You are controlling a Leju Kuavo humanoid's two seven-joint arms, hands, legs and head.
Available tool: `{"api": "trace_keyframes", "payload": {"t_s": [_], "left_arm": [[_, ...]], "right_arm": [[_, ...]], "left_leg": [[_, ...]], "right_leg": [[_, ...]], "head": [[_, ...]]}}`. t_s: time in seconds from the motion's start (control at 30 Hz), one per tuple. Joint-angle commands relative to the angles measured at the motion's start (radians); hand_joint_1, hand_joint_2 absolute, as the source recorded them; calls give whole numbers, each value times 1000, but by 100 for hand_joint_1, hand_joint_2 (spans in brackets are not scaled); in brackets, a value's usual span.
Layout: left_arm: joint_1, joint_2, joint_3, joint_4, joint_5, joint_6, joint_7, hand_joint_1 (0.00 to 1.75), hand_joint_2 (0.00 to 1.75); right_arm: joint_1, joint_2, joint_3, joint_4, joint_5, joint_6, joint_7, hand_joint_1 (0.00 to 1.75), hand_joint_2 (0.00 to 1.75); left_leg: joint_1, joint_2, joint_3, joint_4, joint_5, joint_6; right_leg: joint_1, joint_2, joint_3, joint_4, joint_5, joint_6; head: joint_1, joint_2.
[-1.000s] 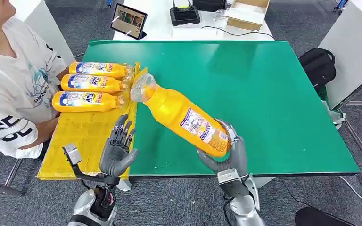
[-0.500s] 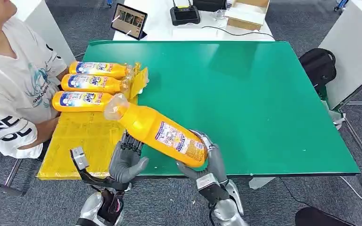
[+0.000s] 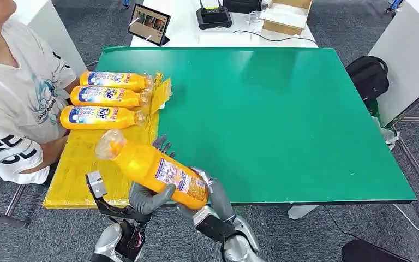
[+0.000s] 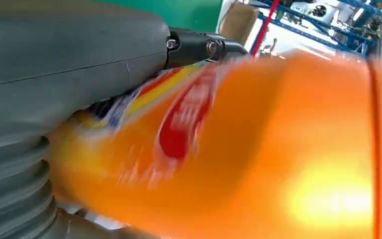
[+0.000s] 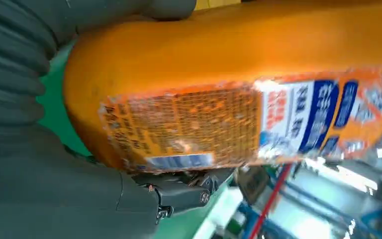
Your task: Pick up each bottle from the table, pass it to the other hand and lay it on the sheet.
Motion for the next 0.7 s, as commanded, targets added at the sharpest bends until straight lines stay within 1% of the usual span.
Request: {"api": "trace_keyframes", "payload": {"t_s": [0.03, 0.13, 0.23, 0.27, 0.3, 0.33, 0.37, 0.43, 0.47, 0.53, 0.57, 0.7], "left_arm": [[-37, 10, -16, 77, -34, 11, -3, 0, 175], [-42, 10, -17, 91, -43, 16, 0, 0, 175], [-49, 11, -12, 107, -64, 42, 1, 0, 175], [-51, 11, -8, 110, -71, 54, 0, 30, 175], [-51, 11, -8, 110, -71, 54, 0, 30, 175], [-51, 10, -6, 110, -74, 60, 1, 150, 175], [-51, 9, -3, 110, -82, 65, 0, 175, 175], [-50, 8, 1, 109, -91, 75, -2, 175, 175], [-50, 8, 1, 109, -91, 75, -2, 175, 175], [-50, 8, 1, 109, -91, 75, -2, 175, 175], [-50, 8, 1, 109, -91, 75, -2, 175, 175], [-50, 8, 1, 109, -91, 75, -2, 175, 175]], "right_arm": [[-53, 2, 83, 187, 24, 19, 23, 175, 175], [-58, 9, 90, 202, 28, 14, 22, 175, 175], [-60, 11, 90, 200, 25, 17, 21, 175, 175], [-58, 10, 89, 198, 23, 18, 23, 175, 175], [-58, 10, 89, 198, 23, 18, 23, 175, 175], [-57, 10, 88, 196, 21, 19, 23, 175, 175], [-57, 10, 88, 196, 20, 21, 23, 175, 175], [-56, 10, 87, 195, 17, 22, 24, 175, 175], [-56, 10, 87, 195, 17, 22, 24, 175, 175], [-56, 10, 87, 195, 17, 22, 24, 175, 175], [-56, 10, 87, 195, 17, 22, 24, 175, 175], [-56, 10, 87, 195, 17, 22, 24, 175, 175]], "left_leg": [[0, 1, 7, -2, -2, 1], [0, 0, 3, -1, 0, 1], [0, 0, 7, -1, -2, 1], [0, 1, 6, -1, -2, 1], [0, 0, 5, -1, -1, 1], [0, 0, 3, -1, 0, 1], [0, 0, 5, -1, -1, 1], [0, 0, 3, -1, 0, 1], [0, 0, 6, -1, -2, 1], [0, 0, 3, -1, 0, 1], [0, 0, 5, -1, -1, 1], [0, 0, 4, -1, -1, 1]], "right_leg": [[1, -1, 7, -2, -2, -3], [1, -1, 3, -1, 0, -2], [1, -1, 7, -2, -2, -3], [1, -1, 6, -1, -1, -3], [1, -1, 5, -1, -1, -2], [0, -1, 3, -1, -1, -2], [1, -1, 5, -1, -1, -2], [0, -1, 3, -1, -1, -2], [1, -1, 6, -1, -2, -3], [0, -1, 3, -1, -1, -2], [1, -1, 5, -1, -1, -3], [1, -1, 4, -1, -1, -2]], "head": [[0, 0], [-1, 0], [0, 0], [0, 0], [0, 0], [0, 0], [0, 0], [0, 0], [0, 0], [0, 0], [0, 0], [0, 0]]}}
